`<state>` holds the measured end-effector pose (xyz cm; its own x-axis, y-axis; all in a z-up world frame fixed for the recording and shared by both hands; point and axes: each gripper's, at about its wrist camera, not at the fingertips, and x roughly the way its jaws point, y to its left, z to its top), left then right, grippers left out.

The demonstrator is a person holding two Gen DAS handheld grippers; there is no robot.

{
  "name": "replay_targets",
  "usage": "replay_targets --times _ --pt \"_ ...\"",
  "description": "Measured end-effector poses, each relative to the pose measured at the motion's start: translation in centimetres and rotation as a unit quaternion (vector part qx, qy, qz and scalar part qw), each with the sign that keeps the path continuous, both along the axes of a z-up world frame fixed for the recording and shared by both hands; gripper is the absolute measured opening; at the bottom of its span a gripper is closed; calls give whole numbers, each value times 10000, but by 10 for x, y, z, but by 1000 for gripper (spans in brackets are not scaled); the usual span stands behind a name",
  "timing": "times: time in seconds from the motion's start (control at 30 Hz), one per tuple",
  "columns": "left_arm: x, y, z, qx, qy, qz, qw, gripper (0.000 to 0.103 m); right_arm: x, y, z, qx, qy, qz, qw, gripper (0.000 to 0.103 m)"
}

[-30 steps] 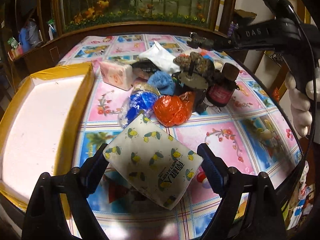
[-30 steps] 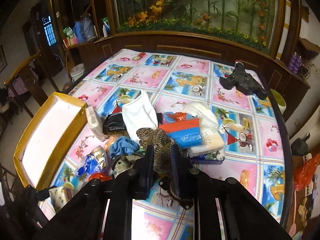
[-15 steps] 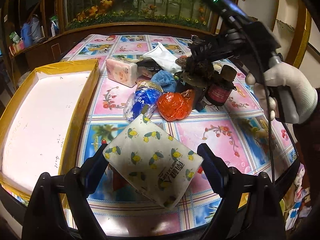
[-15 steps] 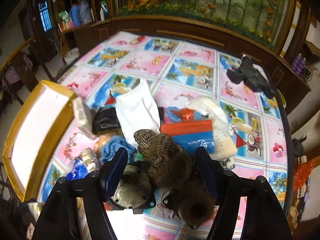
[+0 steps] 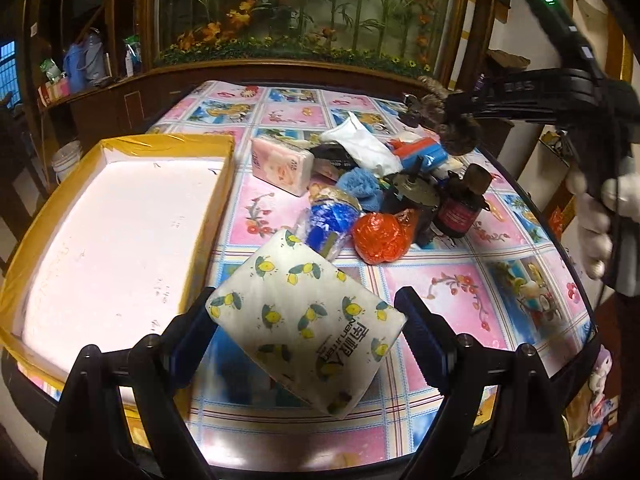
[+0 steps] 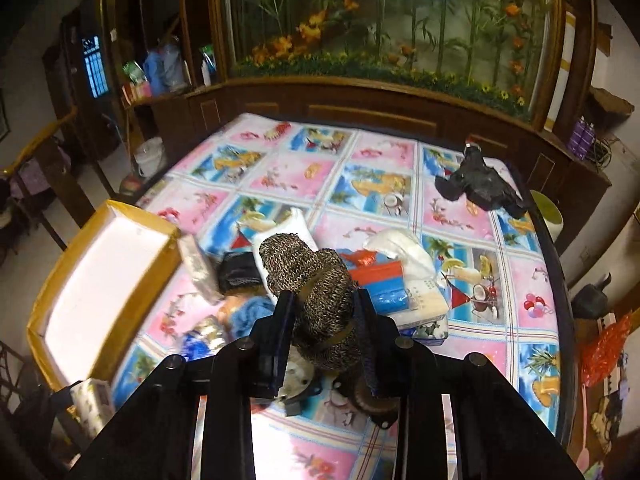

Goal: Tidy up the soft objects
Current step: 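Carry both held items into the yellow box and open both grippers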

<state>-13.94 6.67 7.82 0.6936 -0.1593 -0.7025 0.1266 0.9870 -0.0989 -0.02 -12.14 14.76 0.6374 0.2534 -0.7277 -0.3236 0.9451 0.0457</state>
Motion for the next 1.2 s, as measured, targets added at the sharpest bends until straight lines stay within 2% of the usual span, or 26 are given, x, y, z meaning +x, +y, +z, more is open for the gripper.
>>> replay_targets --times 0.23,0.43,0.9,1.2 --pt "-11 13 18 343 -466 326 9978 88 -62 8 17 318 -150 505 9981 29" --pt "-12 33 26 505 -708 584 9945 88 -77 30 22 421 -65 825 9957 29" --pt "22 91 20 619 -686 1037 9903 88 -32 111 2 614 498 1282 9886 29" --pt "58 113 13 847 -591 1174 9877 88 22 164 -28 929 979 1398 9809 29"
